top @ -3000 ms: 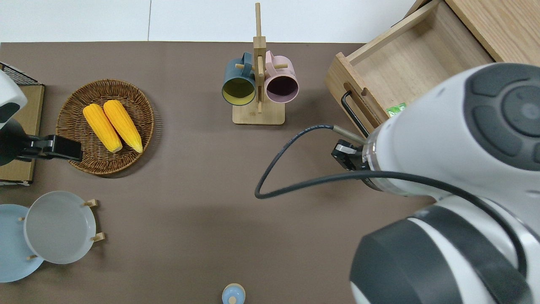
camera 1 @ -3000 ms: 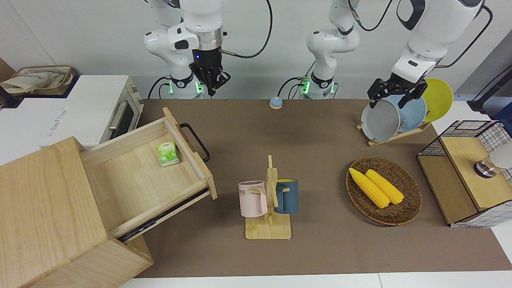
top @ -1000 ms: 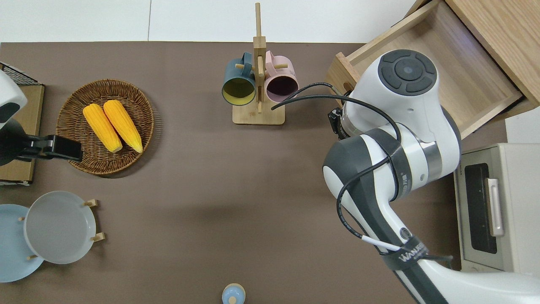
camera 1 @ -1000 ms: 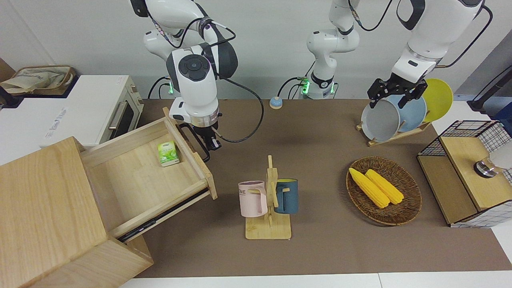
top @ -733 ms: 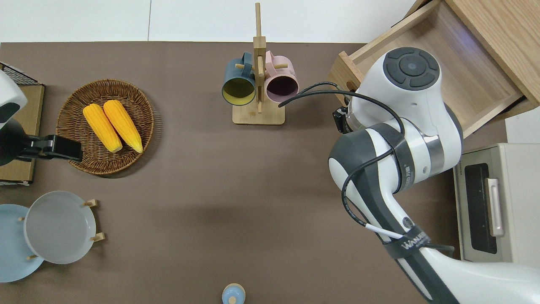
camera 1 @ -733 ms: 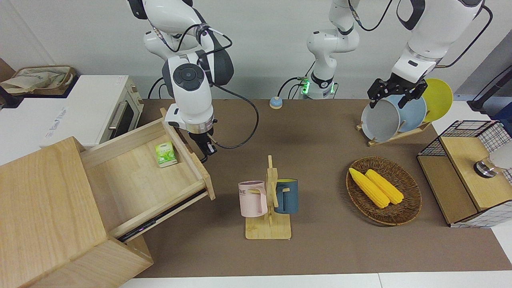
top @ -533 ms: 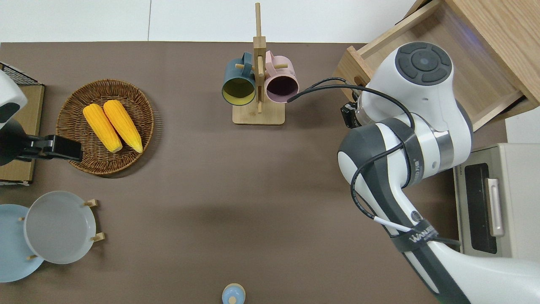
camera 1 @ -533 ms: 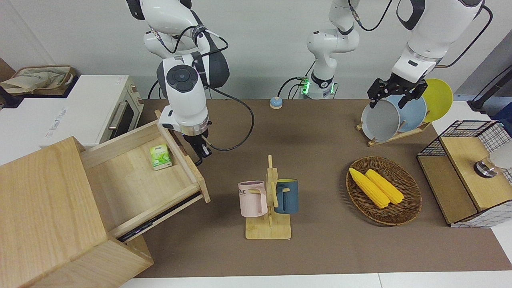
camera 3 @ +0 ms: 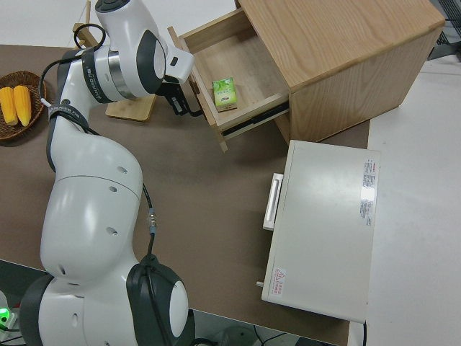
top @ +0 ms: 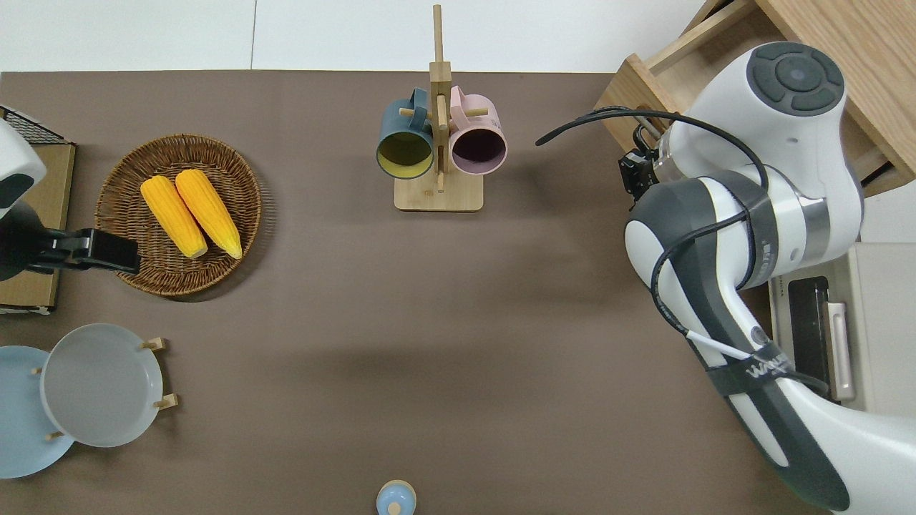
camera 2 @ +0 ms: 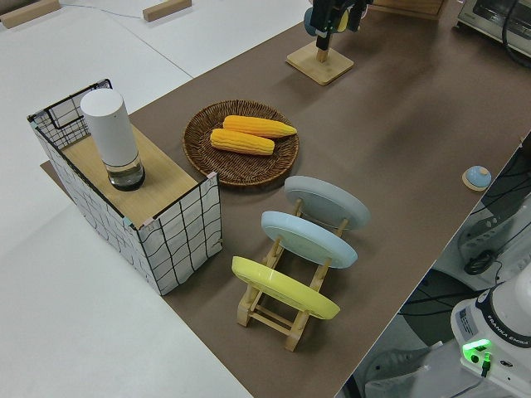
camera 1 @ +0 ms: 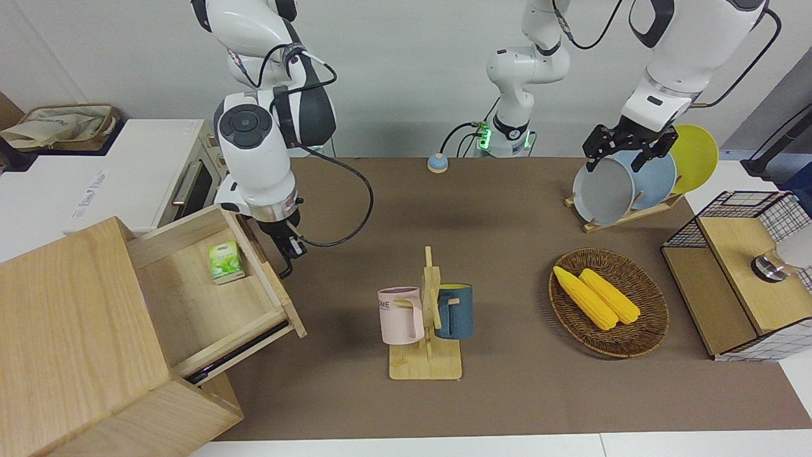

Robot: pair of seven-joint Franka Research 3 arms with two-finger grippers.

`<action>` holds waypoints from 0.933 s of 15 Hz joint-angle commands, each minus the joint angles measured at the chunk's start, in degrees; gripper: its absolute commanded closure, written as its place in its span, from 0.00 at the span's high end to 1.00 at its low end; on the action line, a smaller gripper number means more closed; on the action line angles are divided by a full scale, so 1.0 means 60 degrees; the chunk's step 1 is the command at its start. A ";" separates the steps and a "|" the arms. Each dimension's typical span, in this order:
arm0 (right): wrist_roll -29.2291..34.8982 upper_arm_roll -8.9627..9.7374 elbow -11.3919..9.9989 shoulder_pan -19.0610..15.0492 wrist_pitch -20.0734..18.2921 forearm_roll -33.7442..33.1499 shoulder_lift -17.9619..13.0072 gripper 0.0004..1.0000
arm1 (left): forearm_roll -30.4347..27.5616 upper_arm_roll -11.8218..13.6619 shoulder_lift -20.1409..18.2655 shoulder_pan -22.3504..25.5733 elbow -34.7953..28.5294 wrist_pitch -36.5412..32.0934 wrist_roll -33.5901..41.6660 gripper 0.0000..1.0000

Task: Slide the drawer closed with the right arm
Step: 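Push the drawer front away from the robot with the right gripper, then keep pushing the drawer fully into the wooden cabinet with the right gripper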

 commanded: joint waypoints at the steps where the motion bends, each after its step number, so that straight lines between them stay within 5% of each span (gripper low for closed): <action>1: -0.0476 0.0164 0.0468 -0.0449 0.0282 -0.0137 0.0374 0.00 | 0.0164 -0.0068 0.0109 0.0051 0.0248 -0.0188 0.0084 0.99; 14: -0.1956 0.0252 0.0878 -0.1854 0.0267 -0.0049 0.0550 0.00 | 0.0164 -0.0068 0.0109 0.0051 0.0234 -0.0188 0.0084 0.99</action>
